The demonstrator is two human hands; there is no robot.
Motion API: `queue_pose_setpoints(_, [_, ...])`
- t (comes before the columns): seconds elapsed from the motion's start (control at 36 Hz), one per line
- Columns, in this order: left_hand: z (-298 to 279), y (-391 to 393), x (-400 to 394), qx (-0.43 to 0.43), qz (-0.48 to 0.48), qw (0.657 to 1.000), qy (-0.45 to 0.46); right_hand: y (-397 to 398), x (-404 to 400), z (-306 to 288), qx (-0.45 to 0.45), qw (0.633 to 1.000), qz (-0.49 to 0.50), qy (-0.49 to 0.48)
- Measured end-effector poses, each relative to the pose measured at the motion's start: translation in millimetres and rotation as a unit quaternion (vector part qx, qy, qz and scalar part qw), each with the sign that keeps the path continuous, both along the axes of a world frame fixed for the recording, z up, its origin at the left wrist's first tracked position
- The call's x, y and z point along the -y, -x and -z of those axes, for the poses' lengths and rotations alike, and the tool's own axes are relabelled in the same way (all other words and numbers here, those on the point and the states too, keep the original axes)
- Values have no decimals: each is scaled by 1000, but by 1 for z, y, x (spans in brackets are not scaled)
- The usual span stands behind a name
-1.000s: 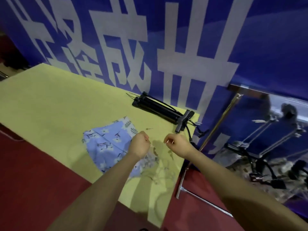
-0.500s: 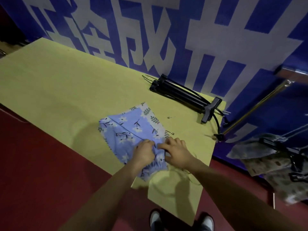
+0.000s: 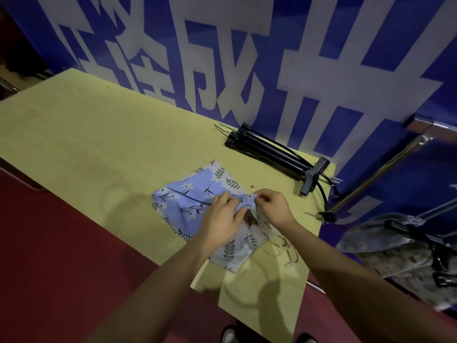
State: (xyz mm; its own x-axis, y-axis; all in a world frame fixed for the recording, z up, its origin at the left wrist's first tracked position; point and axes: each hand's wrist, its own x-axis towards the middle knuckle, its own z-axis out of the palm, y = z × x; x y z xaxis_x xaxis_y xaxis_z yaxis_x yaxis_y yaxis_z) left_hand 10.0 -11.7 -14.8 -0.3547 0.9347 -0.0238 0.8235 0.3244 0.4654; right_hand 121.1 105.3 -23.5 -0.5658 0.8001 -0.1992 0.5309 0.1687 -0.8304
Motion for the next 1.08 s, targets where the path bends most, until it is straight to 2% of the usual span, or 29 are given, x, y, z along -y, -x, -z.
queue_pose_setpoints(0.17, [-17,2,-10,124,-32,992,16,-11,3,-15,-118,980,-52,152])
queue_pose_setpoints(0.28, [-24,1,-11,172,-51,984,-4,-9,8,-19,-122,981,-66,134])
queue_pose_setpoints(0.36, [-28,2,-8,222,-62,973,-11,-5,7,-20,-98,992,-52,67])
queue_pose_setpoints(0.44, [-28,7,-6,162,-44,986,11,-5,3,-16,-21,999,-47,-19])
queue_pose_setpoints(0.56, [-36,12,-5,-9,35,993,116,-5,4,-15,117,978,-59,-159])
queue_pose_setpoints(0.72, [-44,18,-5,-153,69,970,173,-9,4,-10,172,952,-70,-243])
queue_pose_setpoints(0.81, [-45,21,-4,-180,82,959,202,-10,3,-12,203,944,-71,-250])
queue_pose_setpoints(0.92, [-40,22,-2,-152,91,958,224,-10,0,-13,244,935,-88,-243])
queue_pose_setpoints(1.08, [-42,18,-5,-91,83,966,225,-15,-3,-12,168,964,-172,-115])
